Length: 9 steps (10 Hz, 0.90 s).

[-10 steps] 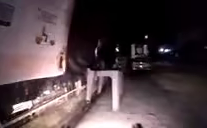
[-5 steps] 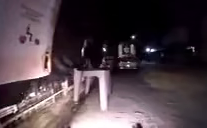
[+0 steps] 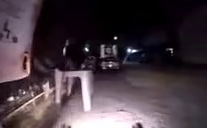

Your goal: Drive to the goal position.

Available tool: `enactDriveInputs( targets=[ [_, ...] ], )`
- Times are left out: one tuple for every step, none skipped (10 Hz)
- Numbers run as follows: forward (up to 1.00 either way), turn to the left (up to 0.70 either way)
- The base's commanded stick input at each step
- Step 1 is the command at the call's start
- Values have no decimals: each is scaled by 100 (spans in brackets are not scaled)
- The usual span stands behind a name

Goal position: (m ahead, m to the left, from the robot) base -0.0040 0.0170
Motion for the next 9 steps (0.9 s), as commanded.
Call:
enactDriveInputs(
  targets=[
    [0,-45],
    [0,-45],
    [0,-45],
    [0,-45],
    [0,-45],
    [0,-45],
    [0,-45],
    [0,-45],
    [0,-45]
  ],
)
